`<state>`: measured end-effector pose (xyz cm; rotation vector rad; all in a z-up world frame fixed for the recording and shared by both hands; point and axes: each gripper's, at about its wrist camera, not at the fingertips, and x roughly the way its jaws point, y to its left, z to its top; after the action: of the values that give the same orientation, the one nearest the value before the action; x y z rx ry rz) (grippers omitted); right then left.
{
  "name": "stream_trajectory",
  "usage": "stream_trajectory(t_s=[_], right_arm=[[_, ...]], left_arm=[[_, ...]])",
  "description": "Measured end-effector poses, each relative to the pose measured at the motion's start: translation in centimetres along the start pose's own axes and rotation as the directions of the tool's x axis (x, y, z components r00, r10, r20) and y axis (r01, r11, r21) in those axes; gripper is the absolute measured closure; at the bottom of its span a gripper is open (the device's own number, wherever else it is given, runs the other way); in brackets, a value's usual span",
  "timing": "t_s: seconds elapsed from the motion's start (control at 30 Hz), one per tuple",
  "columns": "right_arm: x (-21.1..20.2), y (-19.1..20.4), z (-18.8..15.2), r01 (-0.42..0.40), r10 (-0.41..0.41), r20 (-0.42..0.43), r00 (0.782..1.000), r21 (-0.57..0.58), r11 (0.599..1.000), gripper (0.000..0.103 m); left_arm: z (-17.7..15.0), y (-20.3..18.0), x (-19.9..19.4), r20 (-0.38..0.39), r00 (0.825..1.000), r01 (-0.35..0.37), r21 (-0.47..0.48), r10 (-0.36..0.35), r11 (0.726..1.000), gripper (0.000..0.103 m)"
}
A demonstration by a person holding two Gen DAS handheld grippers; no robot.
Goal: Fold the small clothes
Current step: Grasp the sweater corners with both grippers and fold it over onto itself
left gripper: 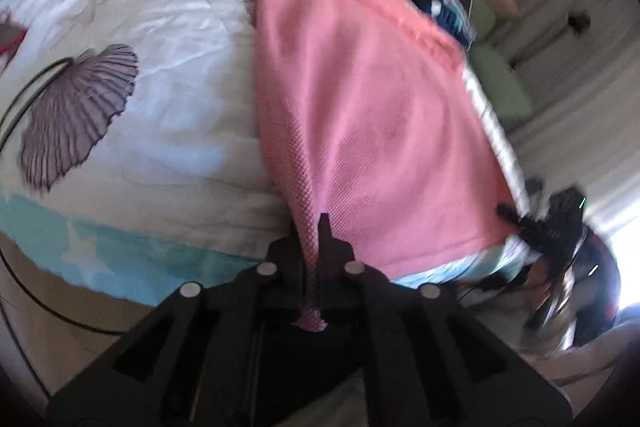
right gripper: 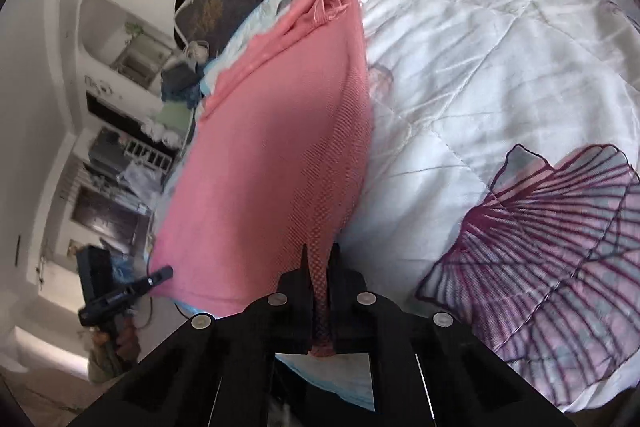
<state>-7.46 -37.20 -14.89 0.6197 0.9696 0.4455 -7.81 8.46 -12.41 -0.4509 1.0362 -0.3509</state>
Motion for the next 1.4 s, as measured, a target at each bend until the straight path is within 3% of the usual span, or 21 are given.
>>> stream_trajectory(t_s=[0.13, 0.2, 0.4, 0.67, 0.93, 1.4], right_arm=[[-4.0, 0.6, -0.3, -0.120, 0.117, 0.097, 0.988, 0.025, 0.992, 0.100], [-5.1, 1.3, -0.4, -0.099, 0.099, 0.106, 0.989, -0.009, 0.995, 0.100], [-5.6, 1.5, -0.6, -0.108, 0.108, 0.102, 0.989, -0.006, 0.994, 0.100], [-6.6, 2.9, 0.9, -0.144, 0.147, 0.125, 0.981, -0.033, 0.989, 0.100], [-7.3, 5.0, 4.8, -0.173, 0.182, 0.180, 0.967, -0.069, 0.983, 0.099], [-5.8, 8.6, 14.8, -0.099, 0.129, 0.231, 0.964, -0.136, 0.986, 0.099]], left_arm=[[0.2, -3.0, -3.9, 0.076, 0.996, 0.045, 0.126, -0.055, 0.991, 0.097], [0.6, -3.6, -4.7, 0.075, 0.995, 0.046, 0.154, -0.059, 0.987, 0.097], [1.2, -2.2, -4.3, 0.049, 0.996, 0.066, 0.090, -0.070, 0.994, 0.097], [2.8, -3.5, -5.2, 0.082, 0.994, 0.060, 0.130, -0.071, 0.990, 0.097], [8.0, -6.1, -6.5, 0.147, 0.987, 0.036, 0.218, -0.069, 0.975, 0.097], [17.0, -6.8, -5.5, 0.229, 0.971, 0.009, 0.253, -0.069, 0.967, 0.097]])
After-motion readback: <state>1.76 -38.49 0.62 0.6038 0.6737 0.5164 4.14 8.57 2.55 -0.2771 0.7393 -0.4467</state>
